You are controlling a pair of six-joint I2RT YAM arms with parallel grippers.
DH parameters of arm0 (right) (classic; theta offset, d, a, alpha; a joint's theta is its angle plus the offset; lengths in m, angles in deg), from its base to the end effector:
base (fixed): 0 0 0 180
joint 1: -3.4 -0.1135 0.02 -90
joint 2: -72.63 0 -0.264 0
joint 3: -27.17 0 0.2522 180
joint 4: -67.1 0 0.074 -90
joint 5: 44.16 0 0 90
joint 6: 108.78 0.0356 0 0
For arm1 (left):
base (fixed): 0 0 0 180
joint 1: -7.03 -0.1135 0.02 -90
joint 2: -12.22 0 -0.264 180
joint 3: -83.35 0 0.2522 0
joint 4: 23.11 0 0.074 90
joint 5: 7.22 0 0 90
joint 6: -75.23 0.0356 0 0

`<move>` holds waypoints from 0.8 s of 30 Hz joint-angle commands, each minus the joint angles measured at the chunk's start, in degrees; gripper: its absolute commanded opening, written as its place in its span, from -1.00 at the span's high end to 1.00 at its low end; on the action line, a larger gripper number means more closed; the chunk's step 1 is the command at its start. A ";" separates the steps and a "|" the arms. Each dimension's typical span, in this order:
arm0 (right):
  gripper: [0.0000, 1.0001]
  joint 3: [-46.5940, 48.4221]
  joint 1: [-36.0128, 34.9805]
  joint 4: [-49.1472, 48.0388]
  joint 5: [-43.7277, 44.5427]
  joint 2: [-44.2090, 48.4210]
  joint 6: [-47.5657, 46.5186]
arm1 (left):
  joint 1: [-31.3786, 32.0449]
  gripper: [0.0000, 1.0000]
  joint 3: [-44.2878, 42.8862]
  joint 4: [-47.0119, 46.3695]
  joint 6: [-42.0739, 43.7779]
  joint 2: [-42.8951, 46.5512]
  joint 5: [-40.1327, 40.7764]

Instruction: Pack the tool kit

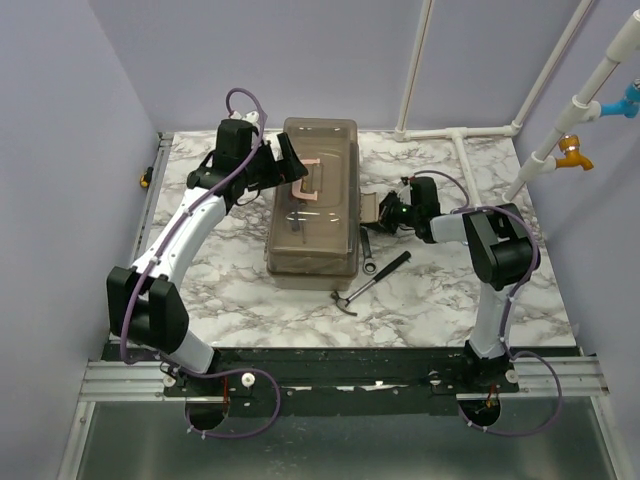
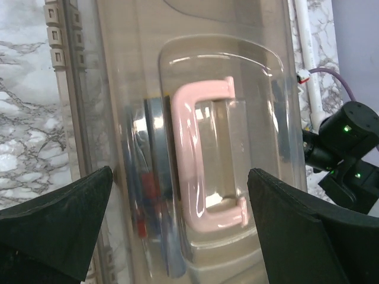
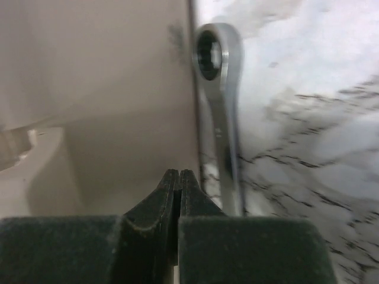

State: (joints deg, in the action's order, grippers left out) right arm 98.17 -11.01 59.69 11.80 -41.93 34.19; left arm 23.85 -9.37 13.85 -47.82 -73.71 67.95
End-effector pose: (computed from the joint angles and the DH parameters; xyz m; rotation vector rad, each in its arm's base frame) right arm 0.3786 0.1179 0.1188 0.4336 2.3523 1.2678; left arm 0.3280 -0.1087 0.3522 -0.1457 2.1743 -0.7836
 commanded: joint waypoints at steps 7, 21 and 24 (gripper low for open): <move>0.99 -4.71 -1.64 -24.03 -12.86 3.87 7.93 | -0.34 -0.96 -6.34 0.26 2.00 -9.57 -7.70; 0.99 -8.07 -1.66 -35.61 -17.37 9.29 15.51 | -0.32 -0.86 -5.93 0.43 3.82 -12.71 -8.84; 0.99 -4.83 -1.94 -18.50 -13.62 11.86 6.84 | -0.30 -0.85 -6.02 0.84 4.29 -13.10 -8.46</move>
State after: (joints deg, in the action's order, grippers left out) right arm 88.53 -11.05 33.97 -0.40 -38.07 47.33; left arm 22.04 -15.07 13.77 -43.80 -84.86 64.89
